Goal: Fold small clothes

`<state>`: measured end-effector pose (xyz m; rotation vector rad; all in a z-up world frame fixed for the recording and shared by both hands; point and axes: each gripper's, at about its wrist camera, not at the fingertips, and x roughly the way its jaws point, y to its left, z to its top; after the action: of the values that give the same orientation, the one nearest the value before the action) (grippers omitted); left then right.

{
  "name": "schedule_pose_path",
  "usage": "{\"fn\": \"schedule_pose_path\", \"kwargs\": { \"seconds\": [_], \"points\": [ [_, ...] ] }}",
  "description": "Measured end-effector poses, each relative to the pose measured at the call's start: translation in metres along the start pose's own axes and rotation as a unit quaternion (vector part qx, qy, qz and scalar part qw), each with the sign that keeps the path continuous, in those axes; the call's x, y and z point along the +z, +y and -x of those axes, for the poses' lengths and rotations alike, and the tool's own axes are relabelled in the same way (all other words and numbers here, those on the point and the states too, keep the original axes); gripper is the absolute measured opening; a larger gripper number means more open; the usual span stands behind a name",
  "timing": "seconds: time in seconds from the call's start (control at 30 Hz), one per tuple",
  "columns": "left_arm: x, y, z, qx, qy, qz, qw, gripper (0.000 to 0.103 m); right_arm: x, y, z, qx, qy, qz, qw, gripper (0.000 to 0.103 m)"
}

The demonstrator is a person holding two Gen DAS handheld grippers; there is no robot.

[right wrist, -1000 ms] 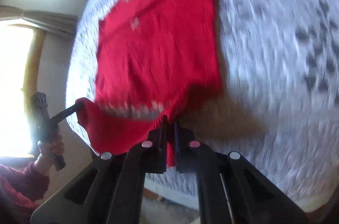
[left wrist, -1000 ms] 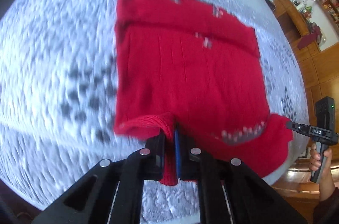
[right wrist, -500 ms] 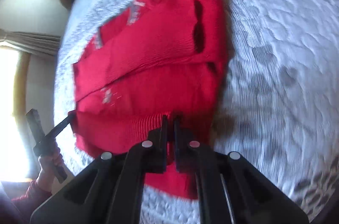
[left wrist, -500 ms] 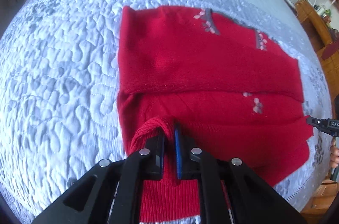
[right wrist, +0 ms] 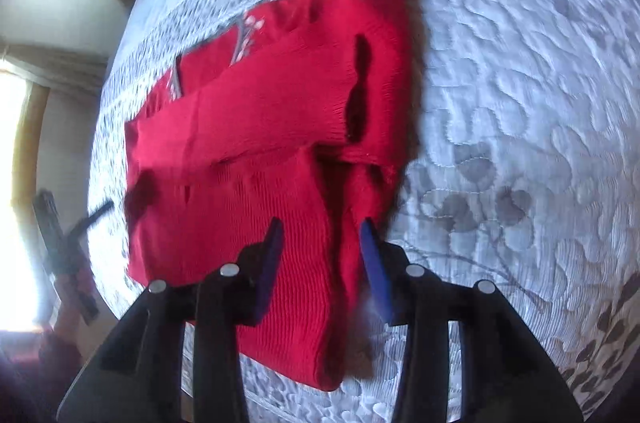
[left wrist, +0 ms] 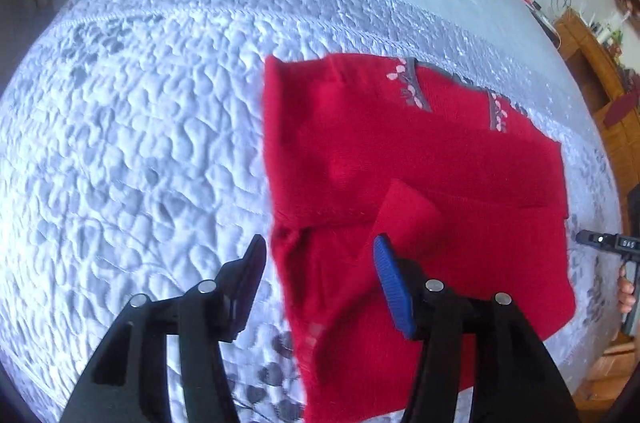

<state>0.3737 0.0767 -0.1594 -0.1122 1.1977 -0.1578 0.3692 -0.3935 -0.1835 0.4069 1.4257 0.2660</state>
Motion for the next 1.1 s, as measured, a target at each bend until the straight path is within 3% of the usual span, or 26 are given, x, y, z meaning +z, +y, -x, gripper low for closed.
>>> {"fn": "schedule_pose_path", "kwargs": {
  "seconds": [0.1,0.27,0.43,0.57,0.7,0.87,0.97,1.03,1.07,1.1],
  "points": [
    [0.001,-0.003,-0.009,0.018,0.007,-0.034,0.9992,0.056,0.003,0.004,-0.013,-0.016,0.011,0.013,1.0,0.041],
    [0.003,-0.02,-0.017,0.009,-0.002,-0.072,0.9974,0.056,0.011,0.01,-0.022,-0.015,0.008,0.021,1.0,0.041],
    [0.014,-0.035,-0.034,0.018,0.001,-0.101,0.9947,0.056,0.025,0.02,-0.04,-0.049,0.026,0.047,0.997,0.041],
    [0.018,-0.049,-0.038,-0.018,0.006,-0.122,0.9923,0.056,0.028,0.02,-0.043,-0.047,0.026,0.047,0.997,0.041],
    [0.018,-0.056,-0.035,-0.08,0.015,-0.125,0.9888,0.056,0.026,0.022,-0.042,-0.045,0.026,0.052,0.997,0.042],
    [0.009,-0.069,-0.046,-0.043,0.032,-0.17,0.984,0.056,0.026,0.022,-0.045,-0.045,0.026,0.052,0.997,0.043],
    [0.002,-0.073,-0.06,0.002,0.048,-0.188,0.981,0.056,0.025,0.024,-0.045,-0.036,0.024,0.052,0.998,0.043],
    [-0.002,-0.072,-0.067,0.01,0.057,-0.185,0.9811,0.045,0.023,0.027,-0.046,-0.04,0.026,0.061,0.997,0.039],
    [-0.003,-0.071,-0.068,0.012,0.058,-0.181,0.9817,0.038,0.022,0.029,-0.047,-0.047,0.027,0.067,0.996,0.028],
    [-0.002,-0.069,-0.068,0.003,0.059,-0.17,0.9837,0.018,0.021,0.03,-0.048,-0.053,0.028,0.076,0.995,0.019]
  ]
}}
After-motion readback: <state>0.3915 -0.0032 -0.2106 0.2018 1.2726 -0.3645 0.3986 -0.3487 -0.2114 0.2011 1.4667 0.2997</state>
